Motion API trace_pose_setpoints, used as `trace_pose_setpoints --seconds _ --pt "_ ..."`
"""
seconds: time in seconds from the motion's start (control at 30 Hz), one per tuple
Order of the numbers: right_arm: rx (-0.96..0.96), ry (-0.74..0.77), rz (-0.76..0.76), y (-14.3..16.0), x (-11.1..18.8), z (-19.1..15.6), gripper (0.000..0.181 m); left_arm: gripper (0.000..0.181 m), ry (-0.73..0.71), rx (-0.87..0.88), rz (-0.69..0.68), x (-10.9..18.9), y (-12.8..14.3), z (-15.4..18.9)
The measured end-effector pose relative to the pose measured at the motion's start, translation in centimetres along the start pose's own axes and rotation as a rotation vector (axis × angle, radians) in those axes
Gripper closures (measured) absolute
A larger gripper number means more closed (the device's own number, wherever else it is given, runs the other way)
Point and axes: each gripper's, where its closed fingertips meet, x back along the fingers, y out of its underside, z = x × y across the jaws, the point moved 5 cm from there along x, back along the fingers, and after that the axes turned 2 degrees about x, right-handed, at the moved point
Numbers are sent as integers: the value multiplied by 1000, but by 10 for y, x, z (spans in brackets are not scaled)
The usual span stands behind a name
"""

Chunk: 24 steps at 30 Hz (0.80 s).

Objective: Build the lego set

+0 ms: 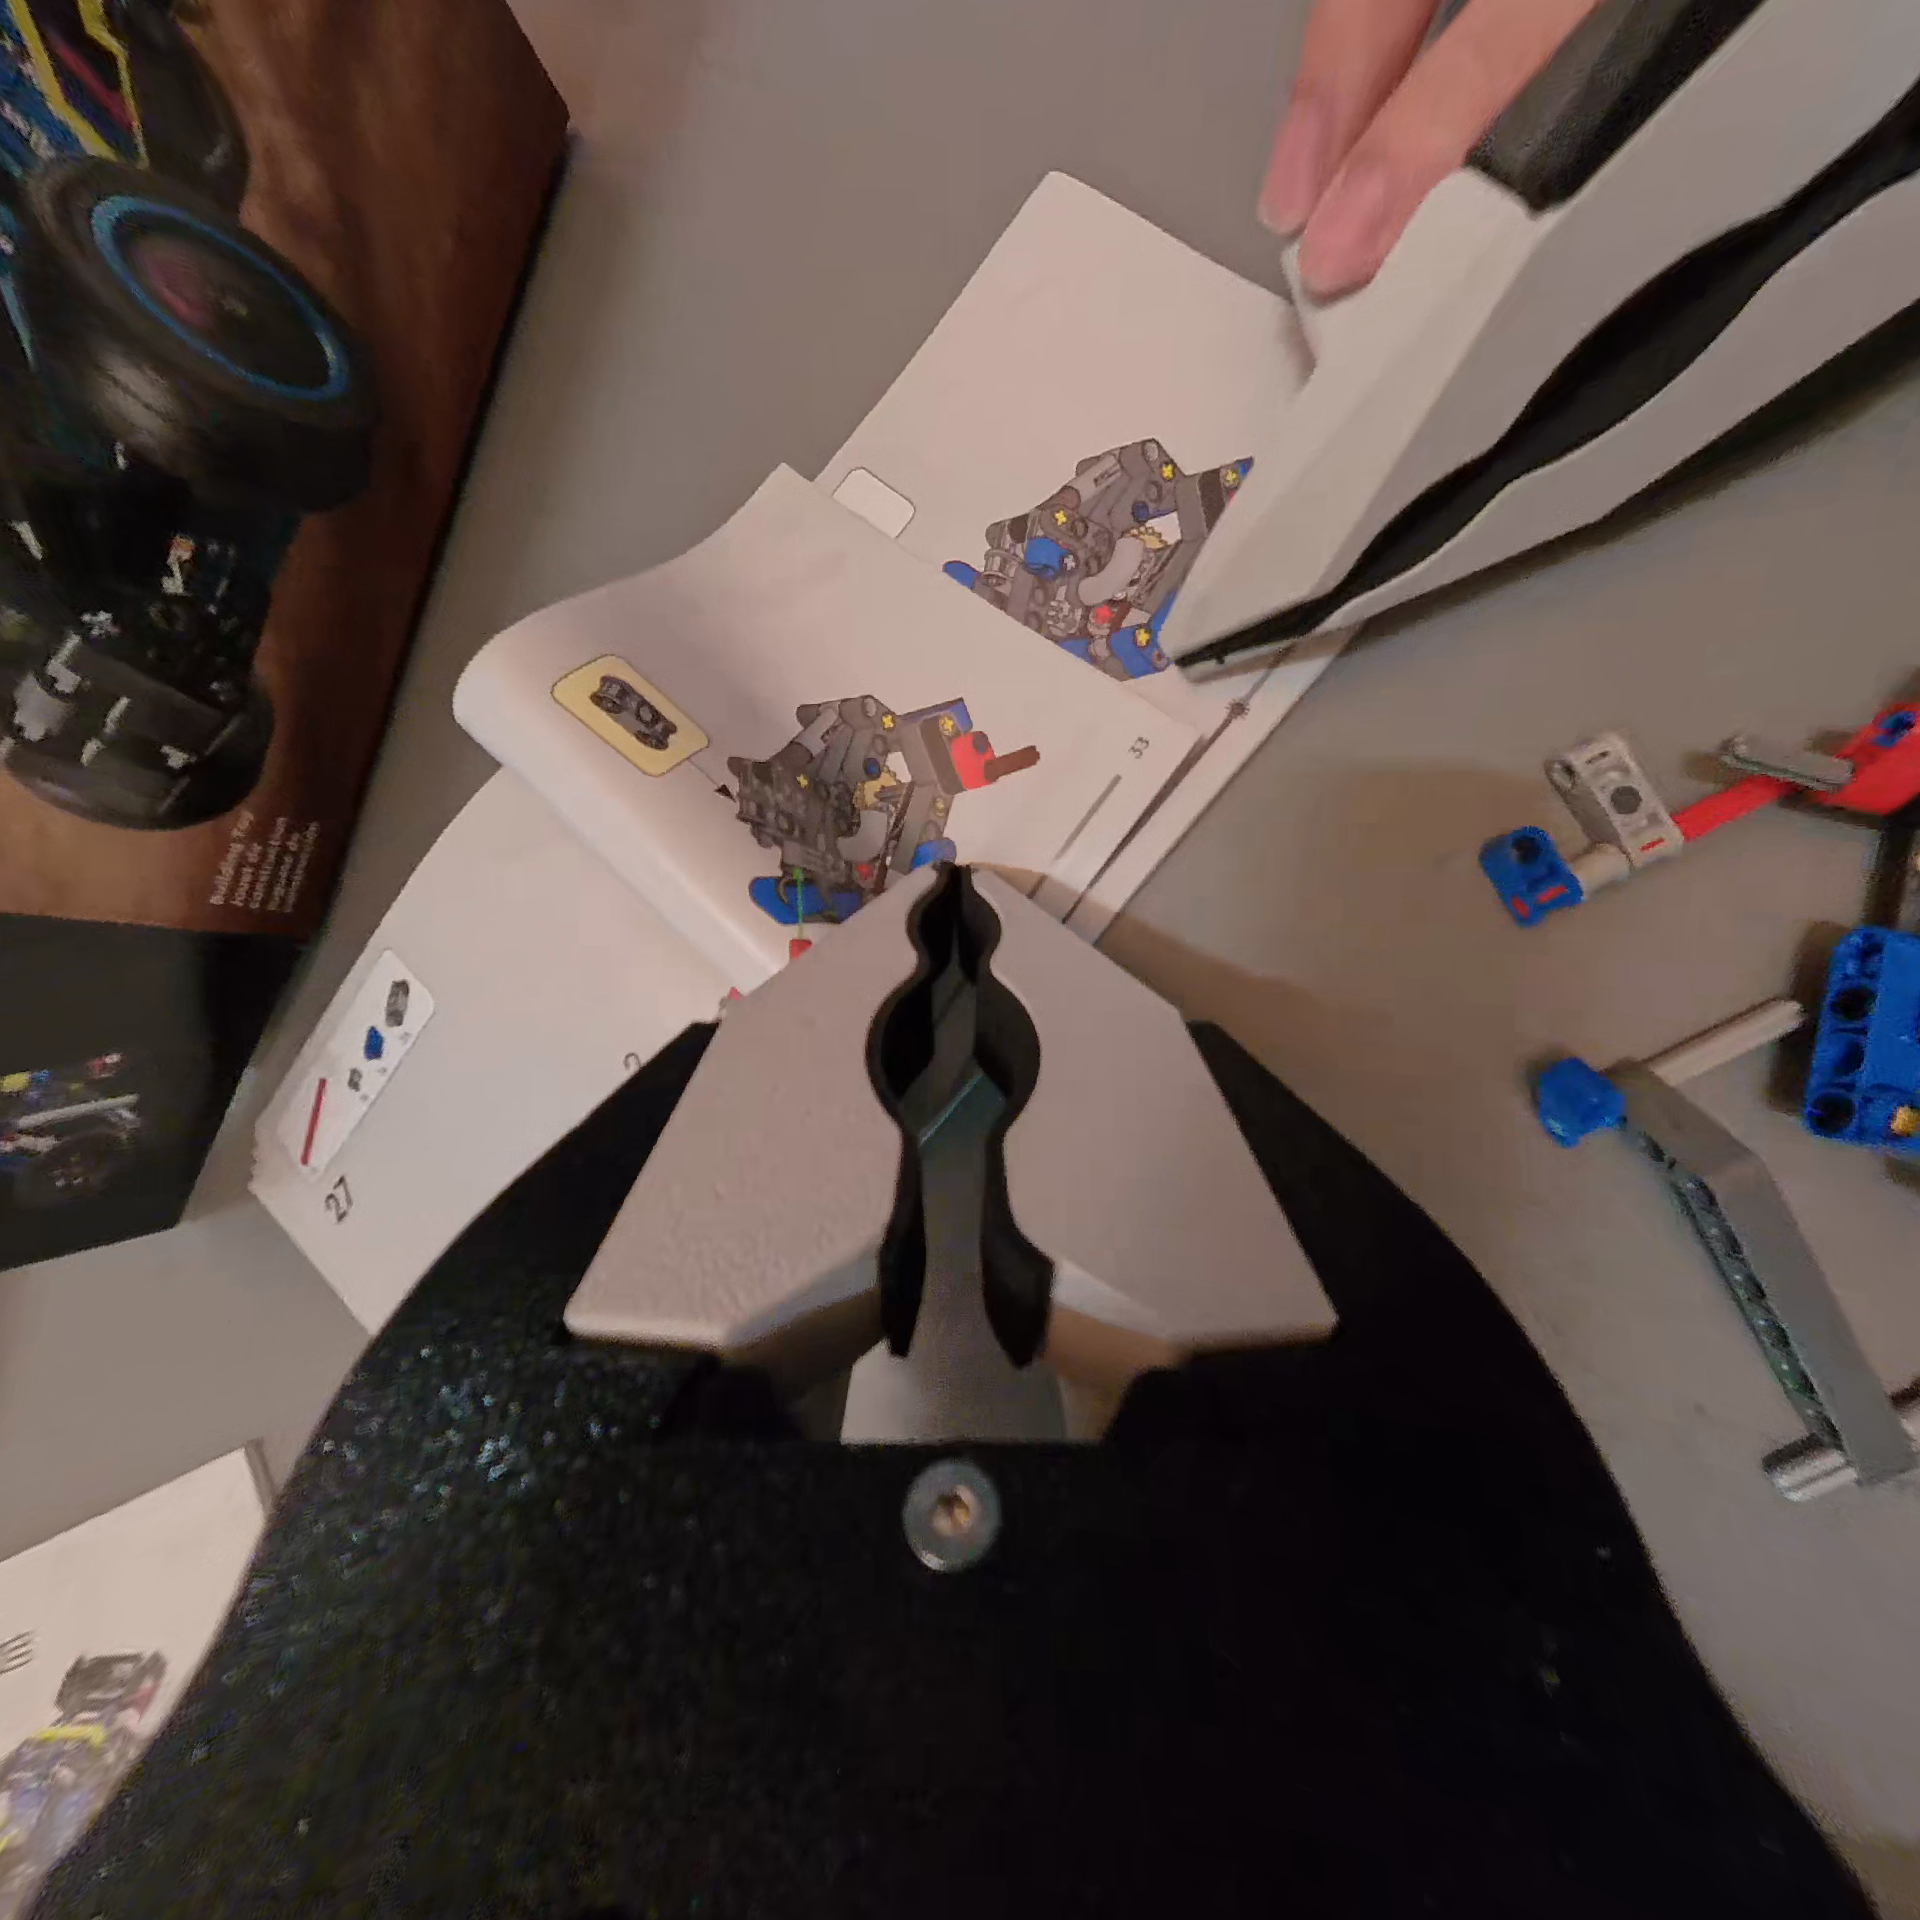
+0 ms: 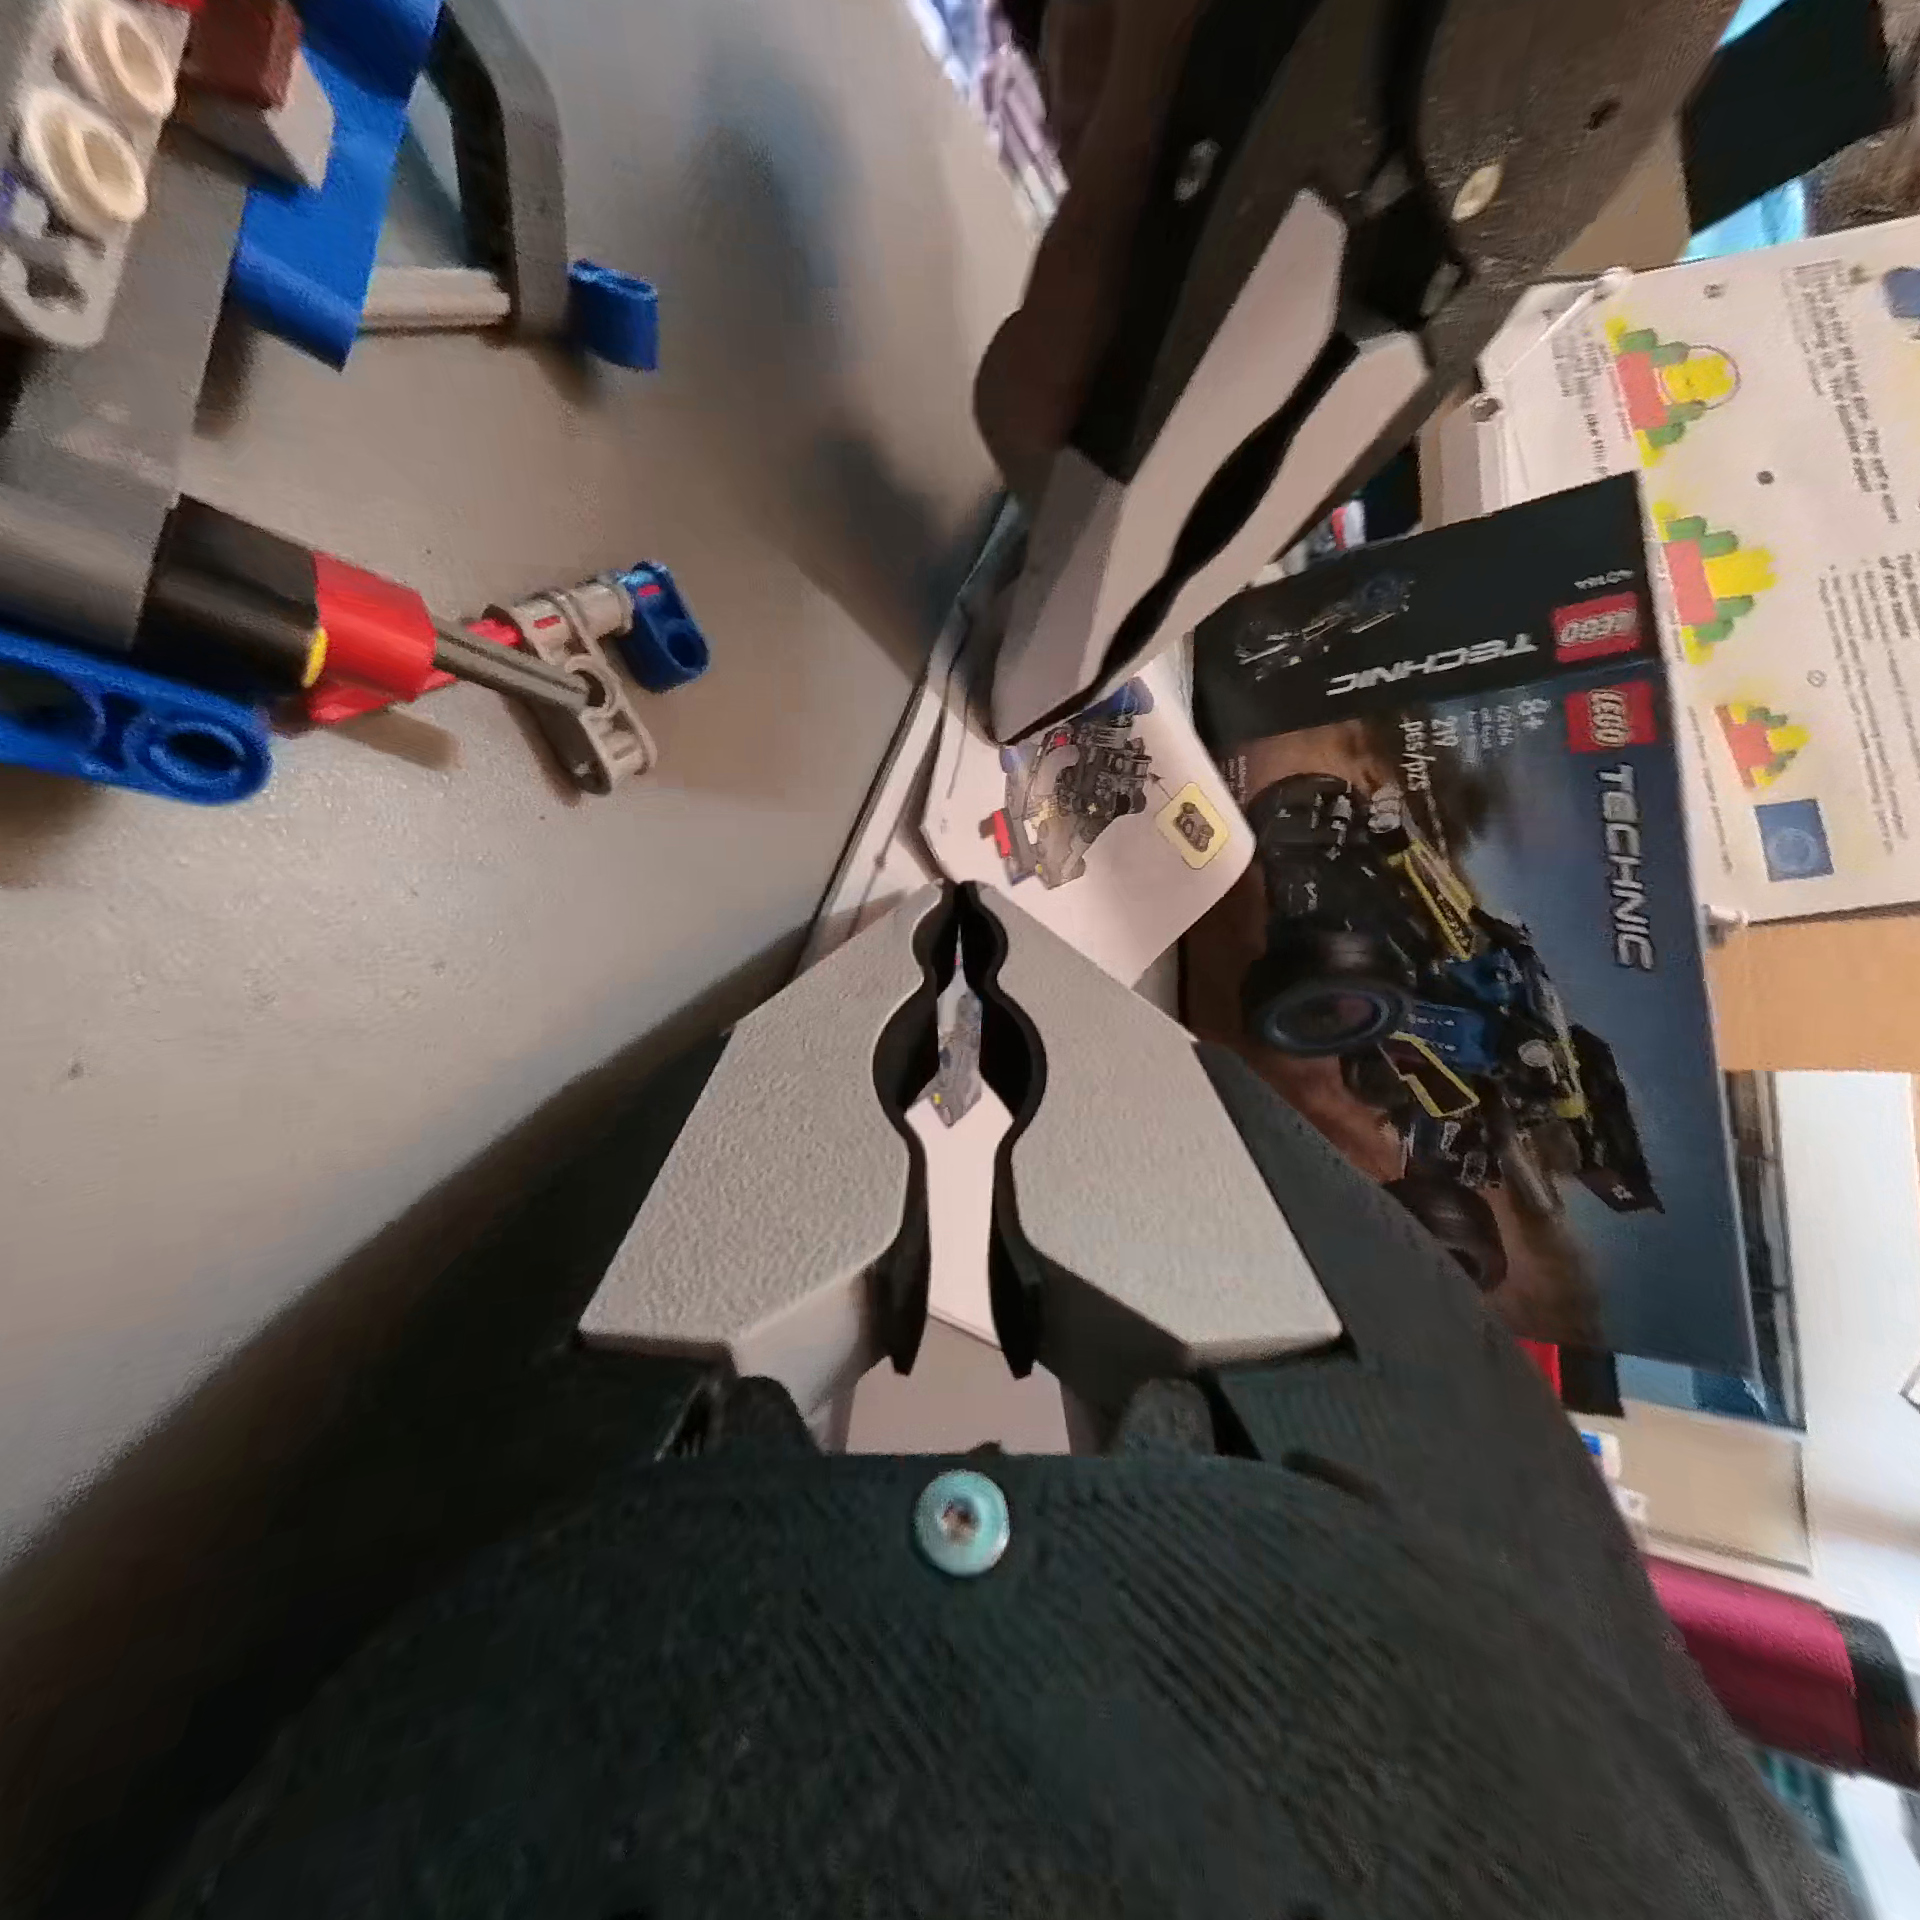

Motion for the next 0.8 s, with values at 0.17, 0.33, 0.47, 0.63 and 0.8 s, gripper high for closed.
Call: trace_pose_setpoints --seconds 0.17,0.33,0.47,0.63,0.8 --pt "41 -33 -19 2 -8 -1 181 181 61 66 19 0 1 -3" --pt "40 -66 0 2 -14 3 181 181 92 97 41 -1 2 -4" --pt "33 -53 15 2 -15 3 181 181 109 117 57 -1 3 -5" --pt "63 -17 9 0 -18 3 181 181 102 116 52 -1 3 -5" --pt "73 30 5 0 -17 5 175 181 51 56 26 -1 1 -2"
